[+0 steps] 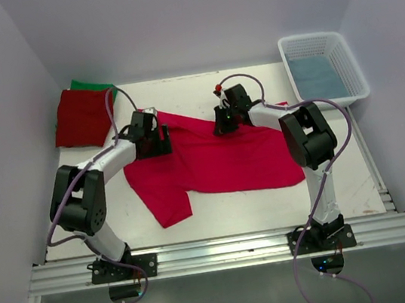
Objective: Fold and stack the t-shirts
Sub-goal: Fold the flattened tshirt in 1/3 of the way
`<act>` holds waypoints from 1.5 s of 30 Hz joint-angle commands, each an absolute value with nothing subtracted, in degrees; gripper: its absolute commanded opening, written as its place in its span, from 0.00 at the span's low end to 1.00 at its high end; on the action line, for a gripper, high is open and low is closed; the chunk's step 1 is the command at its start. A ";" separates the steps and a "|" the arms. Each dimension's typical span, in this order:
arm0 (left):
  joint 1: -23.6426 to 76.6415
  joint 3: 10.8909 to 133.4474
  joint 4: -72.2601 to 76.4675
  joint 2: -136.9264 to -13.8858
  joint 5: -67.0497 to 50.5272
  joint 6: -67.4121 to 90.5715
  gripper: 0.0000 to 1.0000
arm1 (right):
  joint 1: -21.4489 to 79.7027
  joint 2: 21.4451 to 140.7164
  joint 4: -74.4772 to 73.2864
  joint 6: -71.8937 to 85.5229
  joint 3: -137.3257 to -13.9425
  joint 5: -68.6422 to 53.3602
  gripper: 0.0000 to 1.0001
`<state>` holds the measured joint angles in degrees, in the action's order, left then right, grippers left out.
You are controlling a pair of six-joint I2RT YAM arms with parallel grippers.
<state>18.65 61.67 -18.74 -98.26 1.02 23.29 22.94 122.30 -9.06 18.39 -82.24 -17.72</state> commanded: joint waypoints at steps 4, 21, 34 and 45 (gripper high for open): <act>19.95 58.98 -6.51 -91.84 3.08 28.22 0.81 | 22.50 125.16 -14.06 16.35 -78.84 -13.27 0.00; 19.95 58.71 10.36 -103.09 4.30 26.19 0.79 | 22.41 124.98 -14.77 15.73 -79.01 -13.18 0.00; 19.78 59.76 15.47 -105.03 5.54 23.82 0.78 | 22.24 124.98 -15.03 15.47 -78.84 -13.36 0.00; 18.81 61.17 19.60 -107.93 4.92 22.59 0.75 | 21.97 124.80 -15.29 15.12 -78.57 -13.18 0.00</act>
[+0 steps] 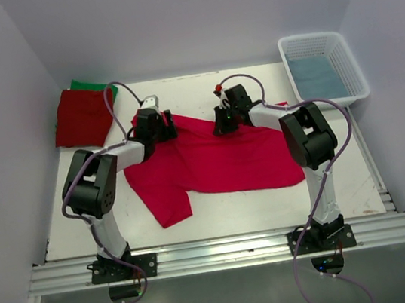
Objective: Fold and stack the t-shirts
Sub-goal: Fold the flattened tshirt in 1/3 of the way
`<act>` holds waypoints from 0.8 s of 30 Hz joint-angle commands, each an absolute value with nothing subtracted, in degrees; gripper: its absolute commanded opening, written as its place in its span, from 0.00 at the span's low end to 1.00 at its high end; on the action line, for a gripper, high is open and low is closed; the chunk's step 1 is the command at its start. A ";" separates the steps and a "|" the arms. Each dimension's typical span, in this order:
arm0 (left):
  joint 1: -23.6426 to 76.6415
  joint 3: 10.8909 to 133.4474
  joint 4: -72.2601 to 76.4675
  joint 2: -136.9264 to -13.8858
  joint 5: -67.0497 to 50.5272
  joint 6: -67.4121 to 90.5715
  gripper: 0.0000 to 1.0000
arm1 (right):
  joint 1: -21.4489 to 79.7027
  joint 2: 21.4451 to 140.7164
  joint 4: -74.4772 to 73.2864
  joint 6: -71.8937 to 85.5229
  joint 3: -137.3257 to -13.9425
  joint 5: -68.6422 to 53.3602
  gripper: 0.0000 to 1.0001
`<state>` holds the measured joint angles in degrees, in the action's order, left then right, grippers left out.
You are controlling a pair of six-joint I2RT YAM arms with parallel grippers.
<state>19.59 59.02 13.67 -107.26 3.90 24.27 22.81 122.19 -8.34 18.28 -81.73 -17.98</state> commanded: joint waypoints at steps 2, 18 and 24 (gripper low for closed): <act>18.72 61.08 20.82 -108.02 5.01 22.06 0.74 | 21.97 124.89 -15.21 15.12 -78.49 -13.18 0.00; 17.14 63.37 23.82 -111.62 3.08 21.00 0.62 | 21.71 125.42 -15.73 14.85 -78.57 -13.18 0.00; 16.88 63.37 24.26 -112.15 1.67 21.62 0.51 | 21.62 125.33 -15.91 14.77 -78.49 -13.27 0.00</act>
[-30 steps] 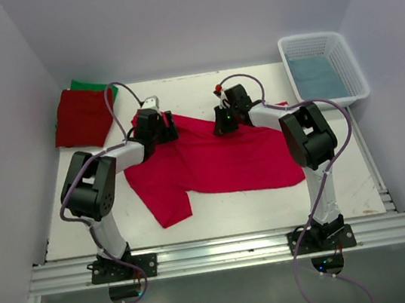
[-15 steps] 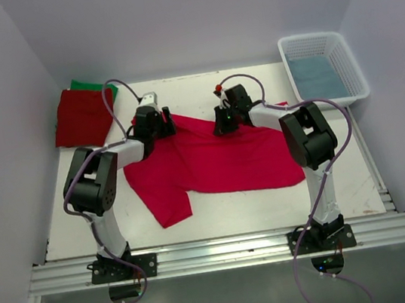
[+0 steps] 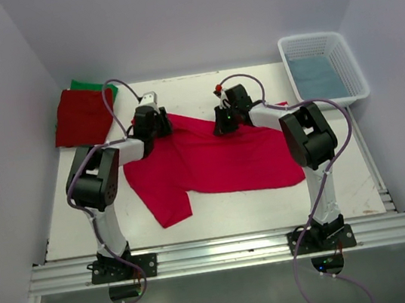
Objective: Fold and stack the t-shirts
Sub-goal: Fold the flattened tshirt in 1/3 of the way
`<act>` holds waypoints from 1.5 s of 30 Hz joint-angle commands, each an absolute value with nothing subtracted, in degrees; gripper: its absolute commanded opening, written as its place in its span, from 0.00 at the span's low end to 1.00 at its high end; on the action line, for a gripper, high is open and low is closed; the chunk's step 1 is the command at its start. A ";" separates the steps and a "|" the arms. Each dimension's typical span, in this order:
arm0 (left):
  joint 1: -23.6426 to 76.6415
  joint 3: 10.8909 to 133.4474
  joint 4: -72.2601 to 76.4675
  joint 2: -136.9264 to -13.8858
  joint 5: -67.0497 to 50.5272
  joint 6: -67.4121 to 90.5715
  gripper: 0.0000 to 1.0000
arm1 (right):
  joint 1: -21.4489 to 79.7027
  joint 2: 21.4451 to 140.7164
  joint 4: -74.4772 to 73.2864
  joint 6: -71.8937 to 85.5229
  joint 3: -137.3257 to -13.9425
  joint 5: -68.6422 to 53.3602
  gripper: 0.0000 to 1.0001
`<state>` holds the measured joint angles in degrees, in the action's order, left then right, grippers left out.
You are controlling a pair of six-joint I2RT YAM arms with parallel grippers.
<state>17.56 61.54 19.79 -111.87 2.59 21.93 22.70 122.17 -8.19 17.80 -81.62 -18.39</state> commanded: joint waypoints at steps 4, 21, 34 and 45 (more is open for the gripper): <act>16.79 63.28 24.61 -111.97 1.14 21.71 0.40 | 21.53 125.24 -15.91 14.77 -78.40 -13.27 0.00; 16.87 60.91 16.00 -102.31 1.32 26.09 0.02 | 21.62 125.51 -15.47 14.94 -78.31 -13.62 0.00; 19.24 58.80 4.05 -94.84 1.32 31.81 0.02 | 21.53 125.77 -15.56 15.03 -78.57 -14.24 0.00; 25.83 53.89 -3.60 -88.87 3.51 40.50 0.02 | 21.62 125.77 -15.73 14.94 -78.57 -14.41 0.00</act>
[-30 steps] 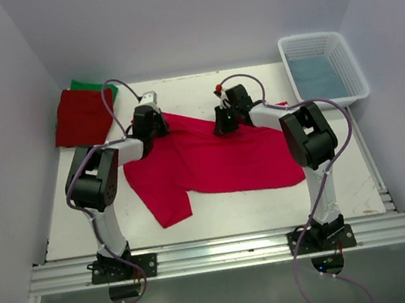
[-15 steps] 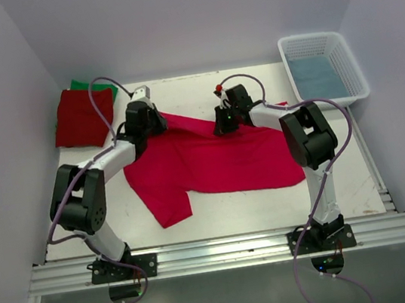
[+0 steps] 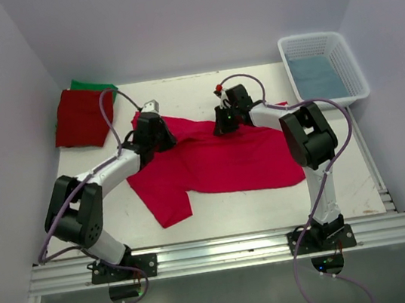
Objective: Fold and stack the t-shirts
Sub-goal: Fold the flattened tshirt in 1/3 of the way
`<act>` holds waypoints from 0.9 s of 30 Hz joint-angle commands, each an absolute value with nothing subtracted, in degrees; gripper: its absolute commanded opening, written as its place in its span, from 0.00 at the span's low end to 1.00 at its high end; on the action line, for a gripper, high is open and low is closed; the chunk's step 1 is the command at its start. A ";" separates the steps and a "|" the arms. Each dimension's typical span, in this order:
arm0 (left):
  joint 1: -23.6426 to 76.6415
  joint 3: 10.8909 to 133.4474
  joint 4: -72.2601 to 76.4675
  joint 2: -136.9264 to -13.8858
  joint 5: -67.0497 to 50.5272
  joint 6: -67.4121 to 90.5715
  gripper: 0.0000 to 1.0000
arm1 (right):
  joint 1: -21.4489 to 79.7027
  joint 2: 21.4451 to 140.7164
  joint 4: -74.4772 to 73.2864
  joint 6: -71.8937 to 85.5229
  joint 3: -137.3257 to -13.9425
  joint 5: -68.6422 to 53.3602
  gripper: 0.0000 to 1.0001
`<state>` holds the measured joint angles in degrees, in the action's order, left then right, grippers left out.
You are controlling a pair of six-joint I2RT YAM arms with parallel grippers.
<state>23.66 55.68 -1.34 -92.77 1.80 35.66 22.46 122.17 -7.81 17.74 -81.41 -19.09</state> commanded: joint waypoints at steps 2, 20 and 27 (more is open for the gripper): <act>26.45 52.65 -4.04 -87.98 4.21 42.00 0.02 | 21.62 125.68 -15.82 14.94 -78.66 -14.41 0.00; 27.95 49.13 -7.56 -78.76 18.70 45.19 0.89 | 21.62 125.86 -16.08 14.77 -78.92 -14.68 0.00; 27.86 50.09 7.00 -77.24 23.29 29.02 0.98 | 21.62 125.95 -16.52 14.77 -79.45 -14.77 0.00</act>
